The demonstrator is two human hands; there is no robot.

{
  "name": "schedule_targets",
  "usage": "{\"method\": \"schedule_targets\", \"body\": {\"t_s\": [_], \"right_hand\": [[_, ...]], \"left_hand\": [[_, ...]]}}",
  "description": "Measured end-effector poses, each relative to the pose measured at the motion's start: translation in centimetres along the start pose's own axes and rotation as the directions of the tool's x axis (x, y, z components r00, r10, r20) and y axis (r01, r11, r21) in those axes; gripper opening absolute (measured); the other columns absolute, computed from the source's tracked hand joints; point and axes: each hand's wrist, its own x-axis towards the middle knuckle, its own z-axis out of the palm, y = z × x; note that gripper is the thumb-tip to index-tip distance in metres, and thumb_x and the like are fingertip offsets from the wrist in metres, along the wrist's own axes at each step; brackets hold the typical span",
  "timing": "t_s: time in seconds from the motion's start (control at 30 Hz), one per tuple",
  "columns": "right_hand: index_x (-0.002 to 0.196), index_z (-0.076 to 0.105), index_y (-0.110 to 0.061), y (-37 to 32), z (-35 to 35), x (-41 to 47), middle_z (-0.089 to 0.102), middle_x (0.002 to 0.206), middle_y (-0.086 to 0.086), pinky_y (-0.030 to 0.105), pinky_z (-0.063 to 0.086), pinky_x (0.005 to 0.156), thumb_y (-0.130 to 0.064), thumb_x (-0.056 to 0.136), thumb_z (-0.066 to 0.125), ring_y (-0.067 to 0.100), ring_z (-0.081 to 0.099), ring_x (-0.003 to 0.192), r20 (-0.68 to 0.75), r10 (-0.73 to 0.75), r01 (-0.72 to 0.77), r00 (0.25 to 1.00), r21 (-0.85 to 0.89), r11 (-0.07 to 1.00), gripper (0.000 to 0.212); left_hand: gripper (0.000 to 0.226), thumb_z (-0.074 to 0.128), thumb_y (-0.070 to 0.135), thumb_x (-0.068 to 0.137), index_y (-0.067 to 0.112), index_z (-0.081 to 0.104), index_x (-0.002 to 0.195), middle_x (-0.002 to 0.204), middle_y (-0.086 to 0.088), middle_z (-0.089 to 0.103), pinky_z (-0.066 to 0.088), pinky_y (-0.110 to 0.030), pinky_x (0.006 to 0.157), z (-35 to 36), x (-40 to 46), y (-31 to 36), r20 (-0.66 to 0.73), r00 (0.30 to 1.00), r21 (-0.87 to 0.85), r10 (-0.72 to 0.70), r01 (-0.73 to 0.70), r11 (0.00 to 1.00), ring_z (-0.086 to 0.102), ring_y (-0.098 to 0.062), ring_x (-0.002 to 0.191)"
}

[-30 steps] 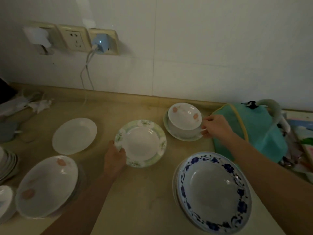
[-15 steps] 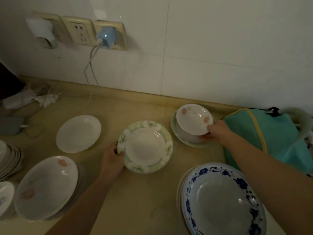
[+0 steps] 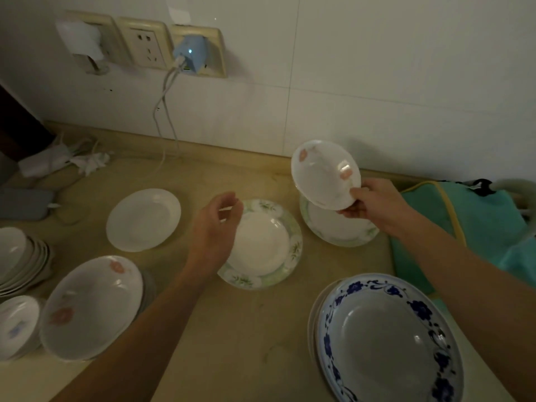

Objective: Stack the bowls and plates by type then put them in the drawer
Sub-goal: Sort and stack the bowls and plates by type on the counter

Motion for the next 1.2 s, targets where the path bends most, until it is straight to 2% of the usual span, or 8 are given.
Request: {"method": "schedule_targets", "body": {"t_s": [0.17, 0.37, 0.47, 0.53, 0.67, 0.8, 0.93, 1.2], "right_hand": [[0.125, 0.065, -0.012, -2.4, 2.7, -1.8, 0.074, 0.09, 0.009, 0.032, 0.062, 0.059, -0.003, 0.099, 0.053, 0.026, 0.077, 0.072, 0.101, -0.189, 0.204, 0.977, -0.172, 0.964, 0.031], [0.124, 0.064, -0.014, -2.5, 4.3, -3.3, 0.077, 0.085, 0.004, 0.038, 0.064, 0.061, -0.015, 0.103, 0.05, 0.019, 0.076, 0.063, 0.179, -0.278, 0.327, 0.944, -0.384, 0.863, 0.024], [0.123, 0.064, -0.017, -2.2, 4.5, -3.7, 0.077, 0.085, -0.001, 0.028, 0.062, 0.056, -0.019, 0.104, 0.05, 0.013, 0.075, 0.059, 0.176, -0.322, 0.367, 0.93, -0.449, 0.815, 0.023], [0.125, 0.064, -0.019, -2.2, 4.5, -4.0, 0.077, 0.084, -0.003, 0.02, 0.058, 0.055, -0.022, 0.105, 0.051, 0.01, 0.074, 0.06, 0.187, -0.342, 0.39, 0.921, -0.435, 0.812, 0.024], [0.123, 0.066, -0.011, -2.9, 4.0, -4.2, 0.078, 0.083, 0.006, 0.035, 0.064, 0.064, -0.029, 0.108, 0.047, 0.023, 0.077, 0.069, 0.198, -0.339, 0.379, 0.92, -0.227, 0.897, 0.03], [0.121, 0.064, -0.006, -2.6, 1.3, -3.9, 0.077, 0.084, 0.013, 0.045, 0.065, 0.069, -0.027, 0.108, 0.046, 0.032, 0.076, 0.072, 0.029, -0.238, 0.24, 0.971, -0.156, 0.958, 0.03], [0.111, 0.07, -0.007, -1.2, -0.7, -4.9, 0.077, 0.08, 0.011, 0.043, 0.065, 0.069, -0.022, 0.106, 0.053, 0.03, 0.075, 0.071, -0.05, -0.19, 0.178, 0.981, -0.178, 0.968, 0.024], [0.11, 0.071, -0.021, -3.5, 8.2, -9.7, 0.078, 0.083, -0.001, 0.027, 0.062, 0.062, -0.022, 0.103, 0.056, 0.018, 0.076, 0.07, 0.26, -0.288, 0.333, 0.922, -0.149, 0.931, 0.017]], "left_hand": [[0.035, 0.056, 0.042, 0.1, 0.021, 0.058, 0.128, 0.107, -0.005, 0.075, 0.063, -0.034, 0.071, 1.4, -0.7, 1.8, 0.259, 0.964, -0.317, -0.059, 0.143, 0.938, 0.076, -0.021, 0.09], [0.031, 0.053, 0.036, 0.103, 0.013, 0.06, 0.122, 0.087, -0.006, 0.078, 0.063, -0.041, 0.063, 1.7, -1.2, 1.9, 0.285, 0.956, -0.251, -0.067, 0.141, 0.958, 0.077, -0.029, 0.075], [0.025, 0.05, 0.023, 0.105, 0.013, 0.057, 0.127, 0.087, -0.007, 0.078, 0.064, -0.043, 0.066, 1.6, -1.1, 1.4, 0.276, 0.954, -0.227, -0.117, 0.183, 0.956, 0.077, -0.03, 0.074], [0.024, 0.05, 0.017, 0.105, 0.014, 0.057, 0.127, 0.09, -0.009, 0.079, 0.064, -0.041, 0.067, 1.5, -0.9, 1.1, 0.28, 0.946, -0.277, -0.165, 0.244, 0.929, 0.077, -0.032, 0.077], [0.024, 0.051, 0.009, 0.103, 0.003, 0.061, 0.123, 0.098, -0.014, 0.077, 0.063, -0.036, 0.069, 1.5, -0.9, 0.5, 0.255, 0.933, -0.471, -0.255, 0.35, 0.81, 0.077, -0.033, 0.086], [0.02, 0.052, 0.007, 0.102, 0.004, 0.064, 0.119, 0.105, -0.013, 0.076, 0.062, -0.031, 0.07, 0.5, -0.9, -0.2, 0.216, 0.932, -0.594, -0.293, 0.363, 0.718, 0.076, -0.028, 0.094], [0.018, 0.055, 0.01, 0.101, 0.011, 0.067, 0.114, 0.106, -0.008, 0.077, 0.062, -0.032, 0.071, -2.0, -1.8, -1.2, 0.15, 0.947, -0.601, -0.283, 0.315, 0.734, 0.075, -0.026, 0.098], [0.016, 0.056, 0.017, 0.102, 0.017, 0.07, 0.106, 0.104, -0.01, 0.077, 0.062, -0.033, 0.071, -11.6, -5.7, -3.0, -0.012, 0.963, -0.488, -0.27, 0.23, 0.842, 0.075, -0.031, 0.096]]}}
